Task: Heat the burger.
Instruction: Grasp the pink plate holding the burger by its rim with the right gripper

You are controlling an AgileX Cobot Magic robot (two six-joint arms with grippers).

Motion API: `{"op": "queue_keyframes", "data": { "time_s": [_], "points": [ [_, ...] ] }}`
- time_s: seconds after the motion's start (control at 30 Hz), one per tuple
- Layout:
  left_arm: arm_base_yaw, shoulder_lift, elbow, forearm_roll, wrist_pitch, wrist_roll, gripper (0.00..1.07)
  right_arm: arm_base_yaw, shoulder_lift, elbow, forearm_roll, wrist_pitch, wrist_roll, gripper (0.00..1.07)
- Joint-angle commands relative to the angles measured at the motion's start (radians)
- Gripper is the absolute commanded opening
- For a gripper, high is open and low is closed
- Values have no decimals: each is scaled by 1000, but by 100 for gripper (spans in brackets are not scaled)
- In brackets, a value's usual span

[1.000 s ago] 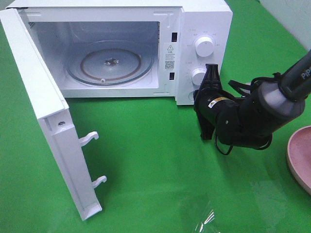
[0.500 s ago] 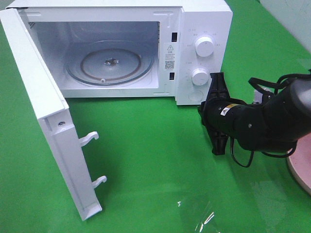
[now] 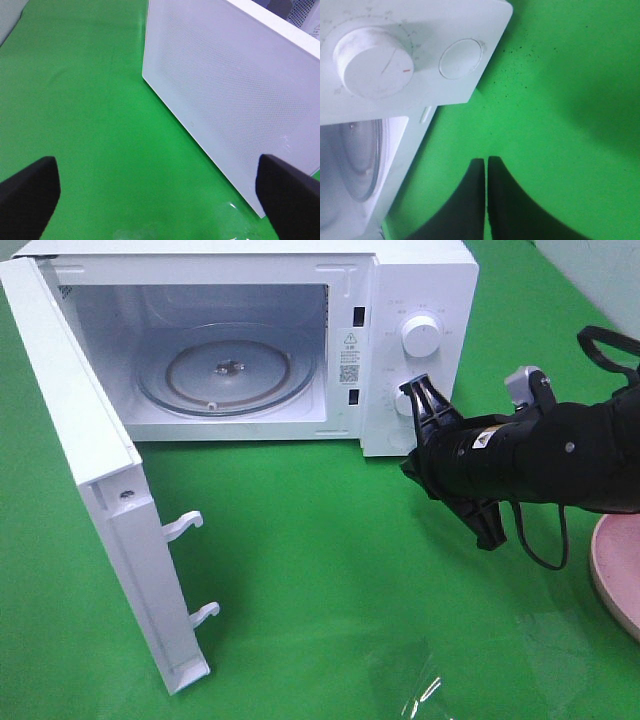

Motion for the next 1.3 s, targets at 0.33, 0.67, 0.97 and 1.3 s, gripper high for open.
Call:
{"op": "queue_keyframes", "data": {
  "time_s": [0.33,0.67,0.97,1.3],
  "points": [
    [2,-14,0,-1,-2,-2,99,-22,-105,-3,-12,214,-374,4],
    [2,-14,0,-1,-2,-2,99,-95,-156,-121,-211,624,-638,6],
    [2,-14,0,-1,-2,-2,99,-95,-156,-238,-392,982,-775,10],
    [2,-14,0,-1,-2,-2,99,-95,-164,-267,-548,1231,-813,15]
  ]
}}
